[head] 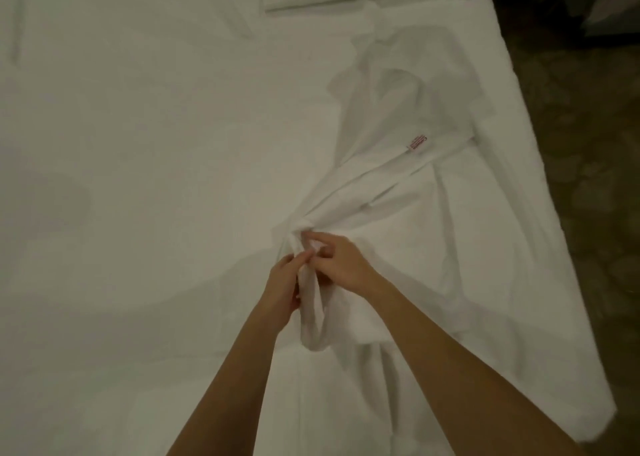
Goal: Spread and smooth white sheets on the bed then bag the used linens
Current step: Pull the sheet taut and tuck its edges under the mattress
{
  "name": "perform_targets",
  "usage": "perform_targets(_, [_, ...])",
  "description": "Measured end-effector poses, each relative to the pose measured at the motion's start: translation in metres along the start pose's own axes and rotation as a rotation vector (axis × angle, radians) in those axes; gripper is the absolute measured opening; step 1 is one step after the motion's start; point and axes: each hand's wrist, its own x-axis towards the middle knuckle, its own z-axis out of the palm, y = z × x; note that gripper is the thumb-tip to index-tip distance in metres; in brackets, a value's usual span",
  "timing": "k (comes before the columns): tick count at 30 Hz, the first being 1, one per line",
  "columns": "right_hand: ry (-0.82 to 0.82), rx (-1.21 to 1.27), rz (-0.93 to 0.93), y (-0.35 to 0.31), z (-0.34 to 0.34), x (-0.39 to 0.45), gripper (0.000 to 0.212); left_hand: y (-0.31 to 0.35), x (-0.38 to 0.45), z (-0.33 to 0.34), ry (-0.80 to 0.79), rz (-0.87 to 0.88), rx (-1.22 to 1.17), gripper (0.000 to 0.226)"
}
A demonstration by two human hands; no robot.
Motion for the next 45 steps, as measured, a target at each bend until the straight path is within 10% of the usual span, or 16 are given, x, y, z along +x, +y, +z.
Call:
perform_targets(7, [0.606,0.521,0.096,-0.005,-0.076,0.010,0.014,0.025,0.024,0.020,0.009,0.122,0.122,0.076])
perform_targets(18, [0.572,1.272,0.048,-0.057,-0.137,0.057,0.026,0.073,0.041,0.039,-0.003,0.366,0.269,0.021])
perform_targets(24, [0.562,0.938,-0.137,-0.143,-0.137,0.116,0.039,0.078,0.021,0.015,0.043,0.365,0.171,0.027])
perform_targets(33, [0.029,-0.340,-0.171,-0.146,-0.038,0.161,0.062,0.037,0.023,-0.053,0.175,0.009,-0.091,0.065])
perform_targets(36, [0.160,-0.630,-0.206,-0.105,-0.049,0.144,0.059,0.027,0.019,-0.061,0.129,0.002,0.054,0.098])
perform_targets(39, [0.366,-0.771,-0.204,-0.070,-0.075,0.124,0.056,0.030,0.020,-0.069,0.207,0.112,0.169,0.070])
perform_targets(45, [0.747,-0.371,-0.043,-0.018,-0.121,0.058,0.055,0.019,0.016,-0.077,0.158,0.037,0.145,0.063])
